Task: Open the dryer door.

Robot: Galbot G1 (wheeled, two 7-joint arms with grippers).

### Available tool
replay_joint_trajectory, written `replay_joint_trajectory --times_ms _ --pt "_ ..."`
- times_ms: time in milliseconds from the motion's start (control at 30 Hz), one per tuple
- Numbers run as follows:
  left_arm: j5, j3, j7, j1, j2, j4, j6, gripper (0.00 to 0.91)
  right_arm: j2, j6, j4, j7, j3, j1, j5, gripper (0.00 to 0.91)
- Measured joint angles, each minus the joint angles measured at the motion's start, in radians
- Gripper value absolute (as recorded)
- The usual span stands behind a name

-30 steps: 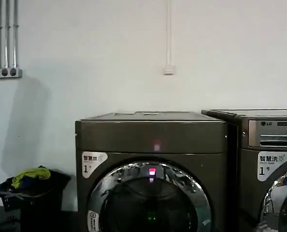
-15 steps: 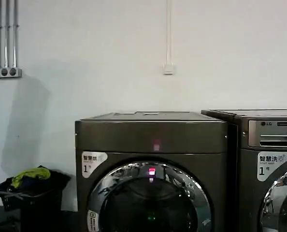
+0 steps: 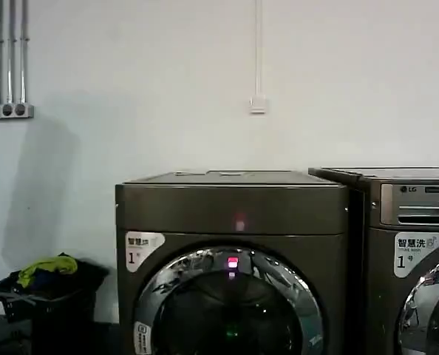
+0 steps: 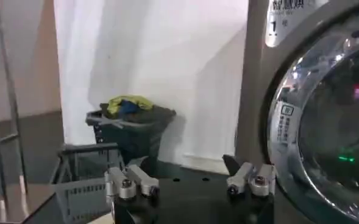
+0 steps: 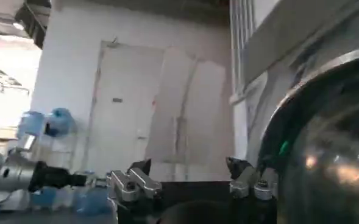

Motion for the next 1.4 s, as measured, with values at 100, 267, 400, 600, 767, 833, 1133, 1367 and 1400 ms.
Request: replay_joint_trajectory --times_ms 100,267,400,600,767,833,1133,1367,1400 --pt "-0.001 -0.003 0.0 0.006 -0.004 -0.001 -0.008 0.907 0.03 -0.012 -0.048 -0.01 -0.008 0.025 -0.012 0.907" --pt "0.002 -0.004 0.0 0.017 -0.01 -0.009 -0.01 0.907 0.091 -0.034 -0.118 -0.02 -0.026 0.065 -0.011 0.907" --pt "0.003 -0.004 0.001 0.023 -0.012 -0.009 -0.01 0.907 0.13 -0.052 -0.136 -0.019 -0.041 0.084 -0.005 0.907" --pt "0.003 -0.004 0.002 0.025 -0.013 -0.009 -0.01 0.907 0.179 -0.057 -0.169 0.009 -0.053 0.108 -0.02 0.907" --pt "0.003 -0.004 0.002 0.026 -0.013 -0.006 -0.01 0.907 0.22 -0.065 -0.207 0.026 -0.053 0.121 -0.054 0.907" --pt "0.003 -0.004 0.003 0.026 -0.013 -0.005 -0.01 0.907 0.233 -0.065 -0.224 0.026 -0.054 0.125 -0.054 0.907" --pt "0.002 -0.003 0.003 0.025 -0.008 0.001 -0.01 0.907 0.293 -0.066 -0.314 0.023 -0.05 0.142 -0.064 0.907" --pt "0.002 -0.003 0.004 0.029 0.0 0.008 -0.01 0.907 0.336 -0.077 -0.385 0.01 -0.046 0.162 -0.072 0.907" --pt "0.002 -0.003 0.004 0.028 0.0 0.009 -0.01 0.907 0.342 -0.084 -0.394 0.01 -0.046 0.166 -0.072 0.907"
